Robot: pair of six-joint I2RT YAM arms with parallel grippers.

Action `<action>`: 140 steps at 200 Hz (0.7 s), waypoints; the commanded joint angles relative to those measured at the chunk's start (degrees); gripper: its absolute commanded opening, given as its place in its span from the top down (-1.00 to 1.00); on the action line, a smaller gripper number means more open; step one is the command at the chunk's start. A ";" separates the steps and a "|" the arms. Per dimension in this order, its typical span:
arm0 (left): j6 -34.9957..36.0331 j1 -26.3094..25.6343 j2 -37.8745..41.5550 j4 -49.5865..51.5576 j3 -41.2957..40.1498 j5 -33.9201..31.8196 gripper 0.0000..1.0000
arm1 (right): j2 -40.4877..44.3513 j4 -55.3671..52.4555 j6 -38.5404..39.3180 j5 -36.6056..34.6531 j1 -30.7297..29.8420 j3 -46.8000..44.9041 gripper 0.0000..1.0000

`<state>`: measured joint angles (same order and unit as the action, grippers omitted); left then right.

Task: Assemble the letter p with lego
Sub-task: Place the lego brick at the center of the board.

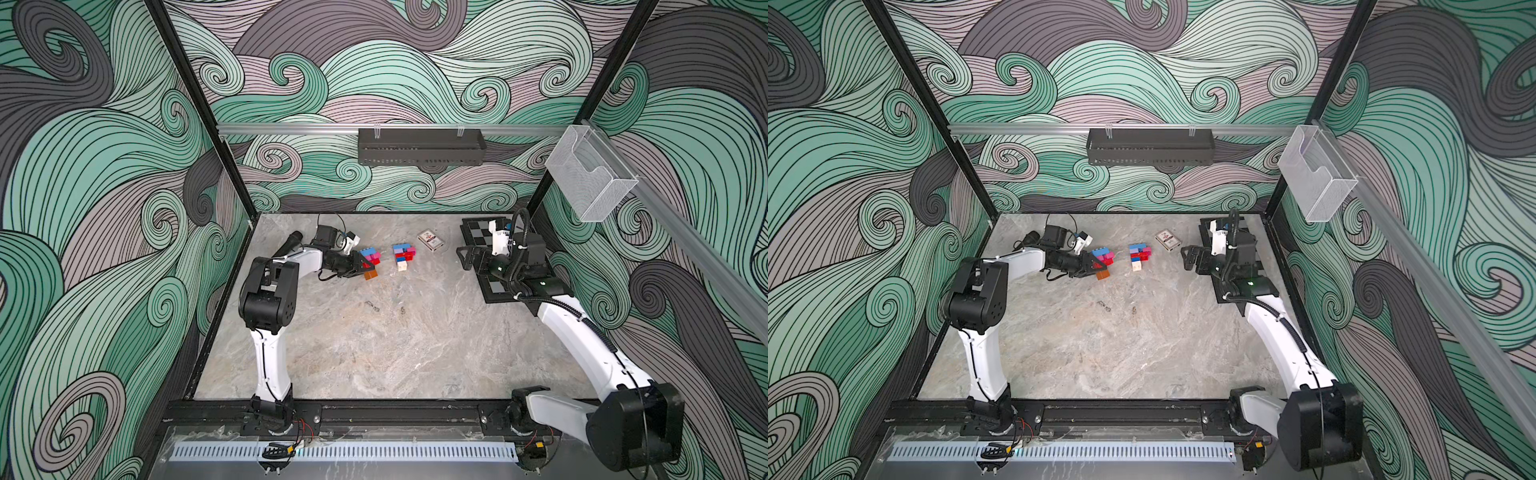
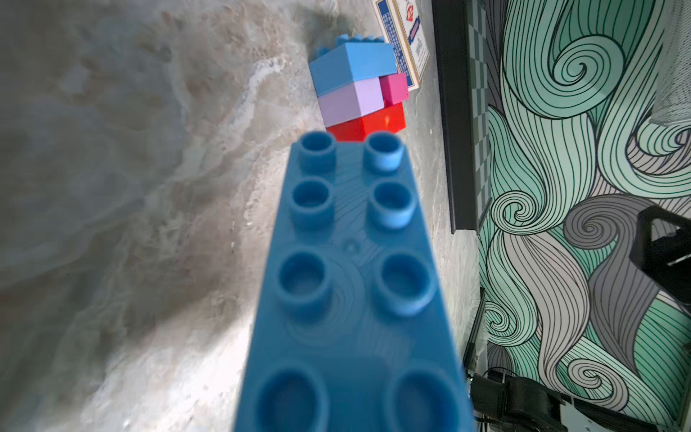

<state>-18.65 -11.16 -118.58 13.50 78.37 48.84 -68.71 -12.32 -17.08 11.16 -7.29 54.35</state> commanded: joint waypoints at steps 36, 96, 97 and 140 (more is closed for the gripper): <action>-1.24 -3.07 -9.89 4.67 12.95 -0.06 0.93 | -2.80 -3.85 0.32 0.90 0.44 3.23 -0.98; -2.72 -3.41 -13.56 6.04 15.74 -2.54 0.67 | -4.12 -5.19 0.50 1.61 0.48 4.09 -0.98; -2.75 -3.38 -13.58 6.11 15.79 -2.57 0.66 | -4.09 -5.23 0.53 1.60 0.46 4.09 -0.98; -2.69 -3.39 -15.14 7.66 16.97 -4.34 0.24 | -4.22 -5.59 0.65 1.83 0.52 4.20 -0.98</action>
<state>-21.47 -14.55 -131.61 18.46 93.43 46.76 -72.44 -17.12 -16.75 12.14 -7.09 56.62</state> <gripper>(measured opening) 0.344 0.989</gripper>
